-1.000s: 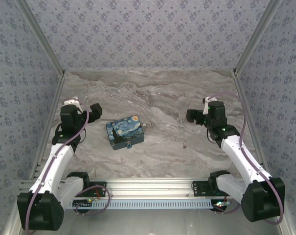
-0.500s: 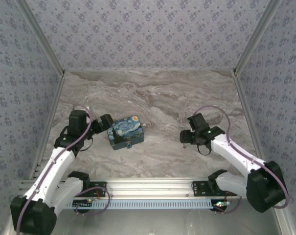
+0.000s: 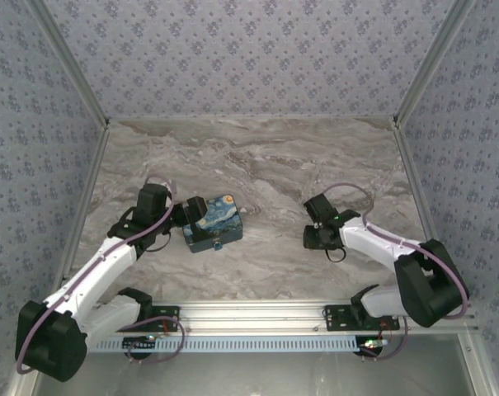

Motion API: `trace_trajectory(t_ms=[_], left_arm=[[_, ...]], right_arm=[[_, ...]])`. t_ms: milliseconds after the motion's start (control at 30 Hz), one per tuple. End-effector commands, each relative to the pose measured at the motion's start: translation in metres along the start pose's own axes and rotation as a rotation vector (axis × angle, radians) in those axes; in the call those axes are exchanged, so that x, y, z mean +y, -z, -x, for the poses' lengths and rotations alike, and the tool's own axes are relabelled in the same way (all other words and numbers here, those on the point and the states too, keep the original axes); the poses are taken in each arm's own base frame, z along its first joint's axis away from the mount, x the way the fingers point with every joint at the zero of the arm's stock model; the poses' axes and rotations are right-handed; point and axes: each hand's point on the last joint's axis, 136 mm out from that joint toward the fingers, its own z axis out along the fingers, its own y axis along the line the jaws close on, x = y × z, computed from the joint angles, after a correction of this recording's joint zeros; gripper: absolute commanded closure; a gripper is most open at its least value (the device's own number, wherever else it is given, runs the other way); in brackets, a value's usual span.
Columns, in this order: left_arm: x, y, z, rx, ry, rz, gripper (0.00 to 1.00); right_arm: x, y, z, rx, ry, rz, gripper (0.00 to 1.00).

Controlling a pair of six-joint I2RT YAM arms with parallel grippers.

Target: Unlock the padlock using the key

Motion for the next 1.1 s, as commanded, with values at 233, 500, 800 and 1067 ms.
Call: trace_trajectory(t_ms=[233,500,800,1067], left_arm=[[-0.012,0.008,0.019,-0.061,-0.014,-0.013,0.01],[-0.010,0.009,0.019,-0.061,-0.017,-0.004,0.01],[-0.009,0.008,0.018,-0.060,-0.017,-0.002,0.01],[-0.010,0.009,0.019,-0.062,-0.015,-0.003,0.01]], right_arm=[[0.002,-0.005,-0.004,0.032,0.002,-0.055,0.62],[0.004,0.002,-0.008,0.034,0.014,-0.061,0.63],[0.011,0.009,-0.008,0.019,0.027,-0.042,0.63],[0.005,0.004,-0.016,0.039,0.028,-0.064,0.69]])
